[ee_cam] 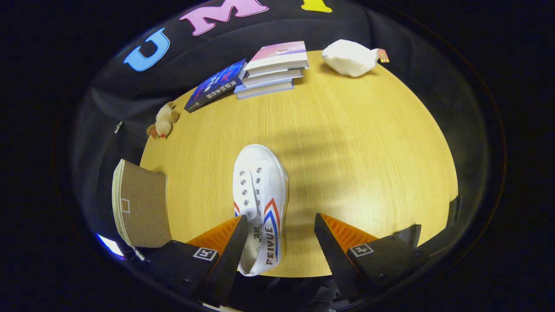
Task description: Open the storage box then place both shoes into the box .Put the left shoe in first, then the right shoe, with the right side of both shoes facing outward in a uniform manner.
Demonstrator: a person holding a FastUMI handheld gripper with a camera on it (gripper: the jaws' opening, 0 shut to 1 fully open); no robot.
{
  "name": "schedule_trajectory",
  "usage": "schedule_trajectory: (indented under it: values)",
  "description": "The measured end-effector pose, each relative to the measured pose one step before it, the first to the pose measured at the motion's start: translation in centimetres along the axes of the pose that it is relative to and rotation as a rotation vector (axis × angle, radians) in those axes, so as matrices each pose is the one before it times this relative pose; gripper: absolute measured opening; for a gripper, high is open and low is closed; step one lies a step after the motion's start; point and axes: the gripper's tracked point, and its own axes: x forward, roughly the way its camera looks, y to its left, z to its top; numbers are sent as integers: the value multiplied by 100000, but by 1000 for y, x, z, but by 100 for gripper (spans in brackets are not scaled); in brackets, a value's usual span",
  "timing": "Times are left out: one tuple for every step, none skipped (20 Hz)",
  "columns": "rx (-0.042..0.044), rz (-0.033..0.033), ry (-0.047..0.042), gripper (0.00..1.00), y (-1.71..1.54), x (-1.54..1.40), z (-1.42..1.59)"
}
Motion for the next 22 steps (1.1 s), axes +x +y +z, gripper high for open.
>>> schedule_trajectory:
  values:
    - [605, 1144, 1957, 94, 287, 724, 117]
    - [151, 705, 900, 93, 273, 706, 263]
    - [-710, -455, 1517, 91, 53, 736, 8]
    - [-422, -413, 2454, 91, 75, 696, -55]
    - [9, -13, 1932, 91, 179, 795, -43]
    - [6, 712, 1401, 90, 336, 466, 71]
    - [-189, 354, 1384, 84, 242, 587, -4]
    - [-709, 389, 2024, 80, 86, 258, -239]
    - [289, 167, 1661, 79, 55, 2, -27]
    - [260, -489, 1071, 71, -176, 338, 123]
    - [192, -1105, 1442, 69, -390, 1, -27]
    - [216, -1358, 117, 54, -531, -227, 57]
    - [113, 157, 486, 39, 9, -36, -151]
    - [260, -329, -1357, 33, -191, 101, 263]
    - [611, -586, -1434, 29, -119, -577, -8]
    - [1495, -123, -1795, 17, 324, 356, 87]
    - [1147, -216, -1447, 14, 43, -496, 127]
    - [589, -379, -1032, 14, -53, -426, -152]
    - [1321, 571, -712, 14, 229, -483, -13]
    - [2071, 1136, -747, 14, 388, -589, 51]
    - [1800, 1520, -410, 14, 556, -771, 34]
    - [1626, 1568, -948, 14, 657, -772, 86]
